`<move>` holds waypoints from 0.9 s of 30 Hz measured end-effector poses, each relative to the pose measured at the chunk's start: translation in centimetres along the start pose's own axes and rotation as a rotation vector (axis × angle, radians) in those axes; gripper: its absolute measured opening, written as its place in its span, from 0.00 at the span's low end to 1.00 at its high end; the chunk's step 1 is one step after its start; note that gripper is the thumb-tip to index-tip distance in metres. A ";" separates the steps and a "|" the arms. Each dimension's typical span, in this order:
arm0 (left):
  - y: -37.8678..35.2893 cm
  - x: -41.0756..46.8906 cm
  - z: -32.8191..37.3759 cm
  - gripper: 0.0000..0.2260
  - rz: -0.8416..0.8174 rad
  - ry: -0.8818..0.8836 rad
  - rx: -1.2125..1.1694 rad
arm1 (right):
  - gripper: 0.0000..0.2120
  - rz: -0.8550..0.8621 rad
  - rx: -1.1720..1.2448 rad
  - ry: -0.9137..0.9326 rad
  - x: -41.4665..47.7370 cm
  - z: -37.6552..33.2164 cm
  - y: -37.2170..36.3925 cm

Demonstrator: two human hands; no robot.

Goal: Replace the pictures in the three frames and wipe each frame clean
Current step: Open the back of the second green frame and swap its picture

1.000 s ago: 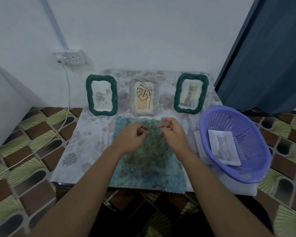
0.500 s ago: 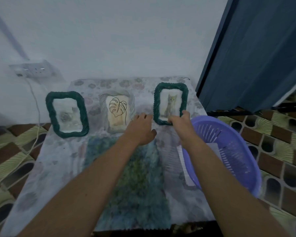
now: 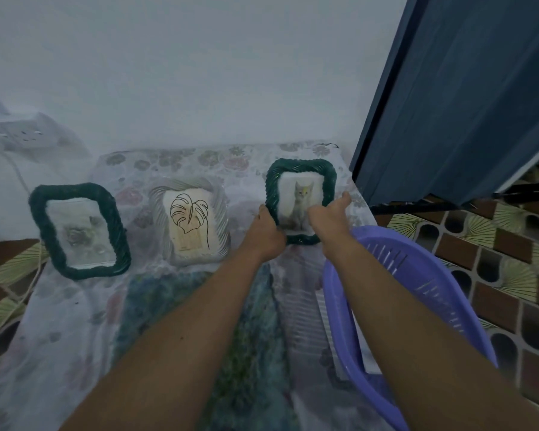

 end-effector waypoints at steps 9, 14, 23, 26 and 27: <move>1.4 -0.8 0.5 0.12 0.163 -0.046 -0.081 | 0.43 -0.054 0.019 -0.026 -0.9 -0.1 -0.5; 3.9 -3.5 0.7 0.12 0.255 -0.118 -0.120 | 0.42 -0.076 0.074 0.000 -3.5 -1.1 -0.9; 7.0 -12.1 -3.0 0.15 0.371 -0.169 -0.159 | 0.42 -0.169 0.057 0.003 -10.8 0.3 -1.4; 7.2 -14.5 -6.3 0.16 0.328 -0.064 -0.273 | 0.40 -0.226 0.056 -0.027 -13.4 1.7 -2.2; 7.2 -15.4 -7.5 0.14 0.315 -0.018 -0.328 | 0.40 -0.238 0.062 -0.036 -14.4 2.2 -2.5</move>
Point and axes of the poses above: each hand's wrist, its own x-axis towards the middle knuckle, its own y-axis out of the back of the hand, z = x × y, the point moved 7 cm from there along x, towards the middle knuckle, and after that the axes turned 6 degrees about x, right-handed, at the moved point
